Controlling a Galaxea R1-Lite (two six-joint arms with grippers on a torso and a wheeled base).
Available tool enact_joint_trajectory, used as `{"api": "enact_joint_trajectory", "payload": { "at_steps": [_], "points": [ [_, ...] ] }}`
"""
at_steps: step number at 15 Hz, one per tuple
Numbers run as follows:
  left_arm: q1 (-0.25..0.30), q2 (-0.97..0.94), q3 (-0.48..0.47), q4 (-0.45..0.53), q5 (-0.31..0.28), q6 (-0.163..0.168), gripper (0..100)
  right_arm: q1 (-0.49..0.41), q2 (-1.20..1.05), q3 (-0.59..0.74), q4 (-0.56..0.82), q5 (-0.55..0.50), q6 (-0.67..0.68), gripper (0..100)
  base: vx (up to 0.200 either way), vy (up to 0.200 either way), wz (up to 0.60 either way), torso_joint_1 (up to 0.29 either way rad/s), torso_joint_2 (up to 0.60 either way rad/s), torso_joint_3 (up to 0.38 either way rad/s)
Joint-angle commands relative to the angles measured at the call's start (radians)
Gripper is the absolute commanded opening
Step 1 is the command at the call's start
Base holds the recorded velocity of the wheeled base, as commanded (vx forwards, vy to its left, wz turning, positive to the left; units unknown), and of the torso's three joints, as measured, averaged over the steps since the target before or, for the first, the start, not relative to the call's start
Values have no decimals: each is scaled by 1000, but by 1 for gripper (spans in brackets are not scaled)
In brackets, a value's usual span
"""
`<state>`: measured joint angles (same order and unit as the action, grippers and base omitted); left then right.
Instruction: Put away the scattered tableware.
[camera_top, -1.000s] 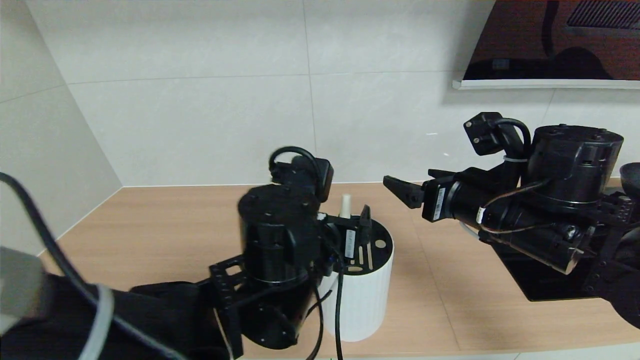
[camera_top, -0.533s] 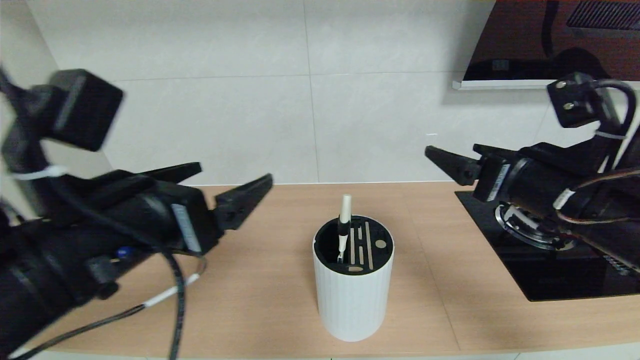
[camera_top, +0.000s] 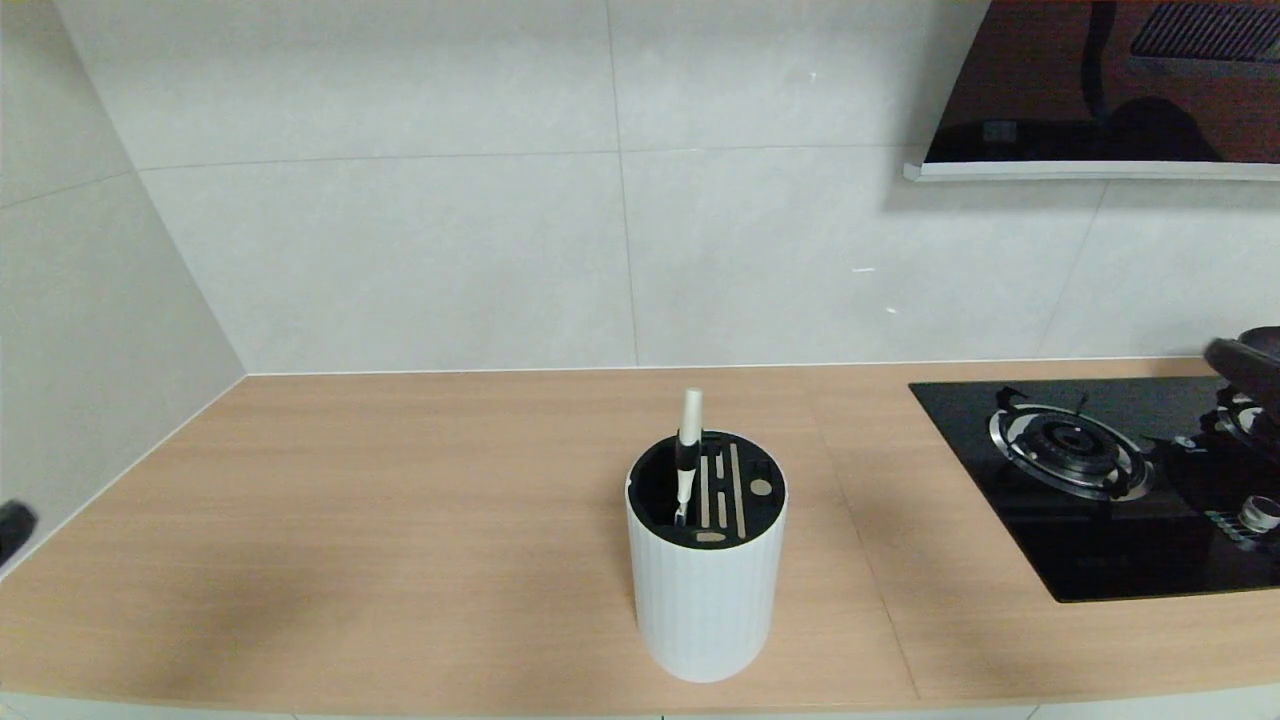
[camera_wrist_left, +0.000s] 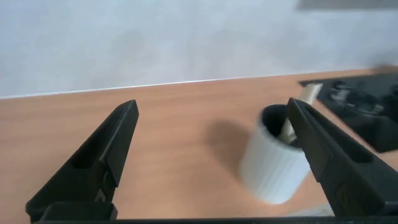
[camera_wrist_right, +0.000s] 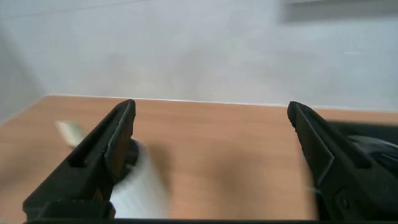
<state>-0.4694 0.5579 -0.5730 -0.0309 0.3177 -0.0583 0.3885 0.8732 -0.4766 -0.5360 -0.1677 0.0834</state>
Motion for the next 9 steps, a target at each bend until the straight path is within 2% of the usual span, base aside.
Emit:
{"api": "enact_joint_trajectory", "payload": {
  "at_steps": [1,3,4,5,6,9],
  "points": [
    [158,-299,7,147,-38,8,100,-77,-422,19,327,13,-14,100,0,0,0,0,0,0],
    [221,-401,-1,213,-38,18,100,-129,-569,12,485,8,-19,100,0,0,0,0,0,0],
    [250,-449,-2,247,-38,34,100,-168,-643,18,541,13,-19,100,0,0,0,0,0,0],
    [265,-463,1,261,-28,41,100,-194,-720,26,605,19,-47,100,0,0,0,0,0,0],
    [284,-460,-4,259,-15,26,100,-195,-778,30,662,28,-96,100,0,0,0,0,0,0],
    [356,-460,4,258,-12,8,100,-283,-773,39,649,14,-113,100,0,0,0,0,0,0]
  ]
}}
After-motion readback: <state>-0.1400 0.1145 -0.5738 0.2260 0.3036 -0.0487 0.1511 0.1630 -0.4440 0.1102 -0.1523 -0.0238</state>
